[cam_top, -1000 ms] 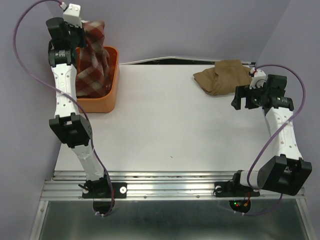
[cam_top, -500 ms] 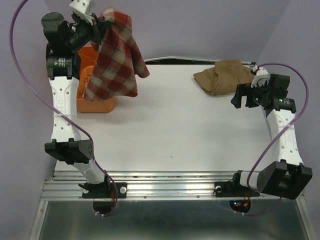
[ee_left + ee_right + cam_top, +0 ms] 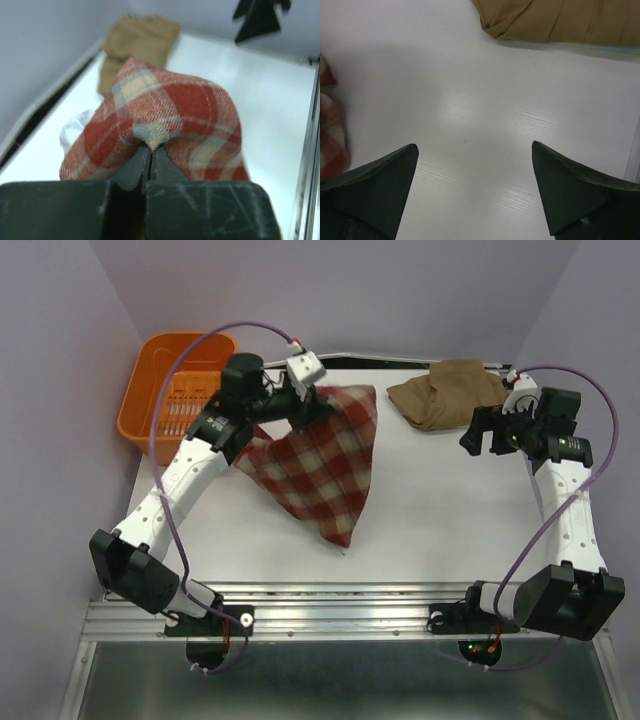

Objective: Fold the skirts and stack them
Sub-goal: Move the skirt to the center of the board, then flatten the skirt out

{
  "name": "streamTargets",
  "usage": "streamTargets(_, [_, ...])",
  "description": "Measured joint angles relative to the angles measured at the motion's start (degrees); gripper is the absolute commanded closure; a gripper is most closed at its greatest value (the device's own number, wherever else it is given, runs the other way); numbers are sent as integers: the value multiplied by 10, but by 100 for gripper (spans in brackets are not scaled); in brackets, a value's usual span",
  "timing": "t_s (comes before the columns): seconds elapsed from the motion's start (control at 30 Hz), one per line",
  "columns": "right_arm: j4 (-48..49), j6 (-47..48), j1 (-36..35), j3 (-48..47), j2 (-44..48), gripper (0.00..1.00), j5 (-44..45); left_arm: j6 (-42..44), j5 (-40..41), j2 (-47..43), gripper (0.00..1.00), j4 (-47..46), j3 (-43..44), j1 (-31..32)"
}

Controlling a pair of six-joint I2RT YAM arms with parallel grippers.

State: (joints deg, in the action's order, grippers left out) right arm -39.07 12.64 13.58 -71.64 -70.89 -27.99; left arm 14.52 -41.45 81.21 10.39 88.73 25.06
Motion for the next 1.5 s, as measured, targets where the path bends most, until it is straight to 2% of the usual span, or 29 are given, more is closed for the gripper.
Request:
streamTargets(0.03, [0, 0, 0, 0, 0, 0, -1, 9, 12, 0, 100, 0, -24, 11])
streamTargets(0.17, [-3, -2, 0, 0, -7, 0, -9, 52, 96, 28, 100, -1, -165, 127])
streamTargets(0.27, [-13, -2, 0, -1, -18, 0, -19, 80, 141, 68, 100, -4, -229, 196])
streamTargets(0.37, [-24, -2, 0, -1, -26, 0, -34, 108, 183, 107, 100, -8, -255, 252])
streamTargets(0.53, [-42, -4, 0, 0, -46, 1, -71, 147, 247, 121, 100, -33, -286, 320])
streamTargets(0.63, [-46, -8, 0, 10, -61, 3, -100, 163, 276, 121, 73, -45, -302, 348])
streamTargets(0.67, [-48, -10, 0, 15, -68, 3, -111, 167, 287, 121, 58, -46, -304, 356])
streamTargets(0.73, [-51, -15, 0, 25, -82, 5, -129, 178, 299, 120, 44, -46, -306, 363])
streamTargets(0.8, [-56, -19, 0, 34, -103, 6, -148, 177, 299, 108, 26, -39, -307, 362])
streamTargets(0.87, [-57, -20, 0, 39, -126, 7, -165, 172, 283, 70, 22, -25, -308, 352])
streamTargets(1.0, [-68, -14, -7, 49, -151, 10, -220, 146, 233, -35, 20, 4, -278, 302])
streamTargets(1.1, [-65, -19, -35, 70, -150, 14, -227, 105, 191, -49, 22, 17, -199, 236])
streamTargets(1.17, [-54, -34, -55, 95, -151, 16, -222, 80, 182, -17, 22, 27, -135, 179])
streamTargets(1.3, [-39, -61, -66, 121, -171, 23, -198, 30, 198, 87, 21, 27, -39, 116])
streamTargets(1.5, [-24, -84, -66, 125, -255, 23, -140, -19, 235, 256, 21, 63, 29, 105])
